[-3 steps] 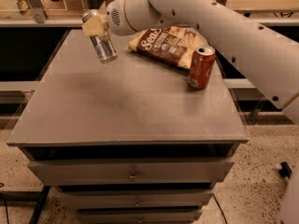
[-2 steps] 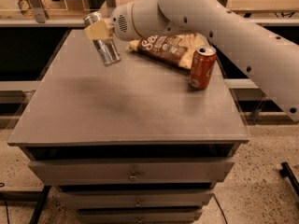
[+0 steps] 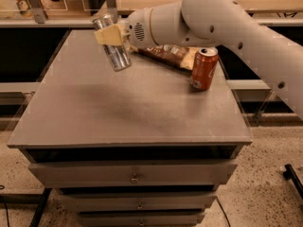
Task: Place redbull can upright
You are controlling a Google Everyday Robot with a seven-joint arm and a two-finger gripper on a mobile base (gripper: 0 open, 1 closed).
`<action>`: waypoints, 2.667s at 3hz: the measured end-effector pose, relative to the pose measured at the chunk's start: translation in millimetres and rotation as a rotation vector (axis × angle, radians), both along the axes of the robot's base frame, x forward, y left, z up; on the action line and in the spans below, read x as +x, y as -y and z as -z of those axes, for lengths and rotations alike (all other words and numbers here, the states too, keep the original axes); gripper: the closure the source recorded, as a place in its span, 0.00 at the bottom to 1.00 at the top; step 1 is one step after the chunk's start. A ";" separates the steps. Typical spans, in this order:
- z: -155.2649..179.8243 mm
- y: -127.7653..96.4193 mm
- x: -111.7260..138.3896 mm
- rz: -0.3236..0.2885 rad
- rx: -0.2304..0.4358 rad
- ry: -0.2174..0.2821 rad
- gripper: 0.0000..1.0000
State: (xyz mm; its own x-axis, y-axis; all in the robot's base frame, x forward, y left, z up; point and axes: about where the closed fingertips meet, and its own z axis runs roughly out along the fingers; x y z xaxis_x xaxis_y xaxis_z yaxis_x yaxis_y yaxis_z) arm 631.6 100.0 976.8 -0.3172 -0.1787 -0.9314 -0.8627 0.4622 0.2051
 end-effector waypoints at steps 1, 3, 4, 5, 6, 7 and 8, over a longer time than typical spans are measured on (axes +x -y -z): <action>-7.2 20.6 -16.9 0.008 0.025 0.029 1.00; -27.2 67.3 -37.2 0.150 0.127 0.125 1.00; -26.7 69.0 -36.5 0.153 0.125 0.125 1.00; -29.1 88.9 -38.2 0.144 0.120 0.176 1.00; -33.6 119.2 -45.9 0.062 0.141 0.266 1.00; -33.9 118.9 -45.7 0.064 0.142 0.265 1.00; -29.1 128.1 -46.4 0.043 0.190 0.293 1.00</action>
Offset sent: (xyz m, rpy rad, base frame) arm -0.0523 -0.1010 0.0286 0.2446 -0.1896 -0.2717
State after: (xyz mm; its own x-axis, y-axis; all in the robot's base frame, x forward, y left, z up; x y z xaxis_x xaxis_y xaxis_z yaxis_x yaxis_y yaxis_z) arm 585.3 -28.1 1005.9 -0.0349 0.0144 -0.9993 -0.8785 0.4763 0.0375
